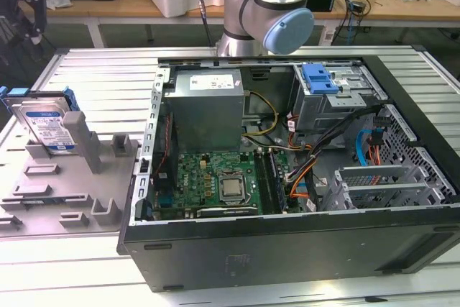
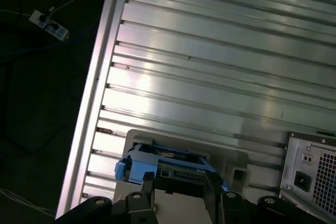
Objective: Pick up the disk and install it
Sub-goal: 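Pick up the disk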
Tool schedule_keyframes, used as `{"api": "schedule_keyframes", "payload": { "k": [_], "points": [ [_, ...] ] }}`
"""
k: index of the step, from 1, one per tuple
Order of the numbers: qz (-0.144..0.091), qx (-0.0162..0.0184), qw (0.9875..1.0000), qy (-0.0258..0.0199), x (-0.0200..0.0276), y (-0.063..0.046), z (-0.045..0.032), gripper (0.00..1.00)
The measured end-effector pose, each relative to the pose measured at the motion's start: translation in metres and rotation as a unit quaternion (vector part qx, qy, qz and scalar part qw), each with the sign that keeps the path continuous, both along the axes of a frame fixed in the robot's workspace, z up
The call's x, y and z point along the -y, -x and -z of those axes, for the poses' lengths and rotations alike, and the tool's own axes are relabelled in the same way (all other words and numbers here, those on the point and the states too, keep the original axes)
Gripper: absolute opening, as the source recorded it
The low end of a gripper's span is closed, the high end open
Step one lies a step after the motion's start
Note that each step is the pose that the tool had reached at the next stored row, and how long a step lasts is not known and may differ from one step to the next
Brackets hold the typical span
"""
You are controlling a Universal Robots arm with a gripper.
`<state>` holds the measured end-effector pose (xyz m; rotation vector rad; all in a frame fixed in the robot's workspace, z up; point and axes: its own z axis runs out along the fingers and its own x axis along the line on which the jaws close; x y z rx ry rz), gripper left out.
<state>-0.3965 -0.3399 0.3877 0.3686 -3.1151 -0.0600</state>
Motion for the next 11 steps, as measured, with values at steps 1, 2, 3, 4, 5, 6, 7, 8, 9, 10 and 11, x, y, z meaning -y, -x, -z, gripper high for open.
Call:
{"api": "schedule_keyframes", "payload": {
  "k": [1, 2, 3, 4, 5, 6, 7, 8, 9, 10, 11],
  "points": [
    [-0.006, 0.0, 1.0, 0.0002, -0.0002, 0.0001, 0.0001, 0.5],
    [-0.014, 0.0, 0.9999, 0.0003, -0.0005, 0.0002, 0.0002, 0.5],
    [-0.02, -0.0001, 0.9998, 0.0004, -0.0007, 0.0002, 0.0003, 0.5],
    [-0.025, -0.0001, 0.9997, 0.0005, -0.001, 0.0003, 0.0004, 0.5],
    [-0.032, -0.0001, 0.9995, 0.0006, -0.0012, 0.0004, 0.0005, 0.5],
    [-0.038, -0.0001, 0.9993, 0.0007, -0.0015, 0.0006, 0.0006, 0.5],
    [-0.043, -0.0002, 0.9991, 0.0009, -0.0018, 0.0007, 0.0006, 0.5],
    [-0.05, -0.0002, 0.9988, 0.001, -0.0021, 0.0009, 0.0007, 0.5],
    [-0.056, -0.0003, 0.9984, 0.0012, -0.0025, 0.001, 0.0008, 0.5],
    [-0.062, -0.0003, 0.9981, 0.0014, -0.0028, 0.0012, 0.0009, 0.5],
    [-0.068, -0.0003, 0.9977, 0.0018, -0.0032, 0.0014, 0.0009, 0.5]
  ]
}}
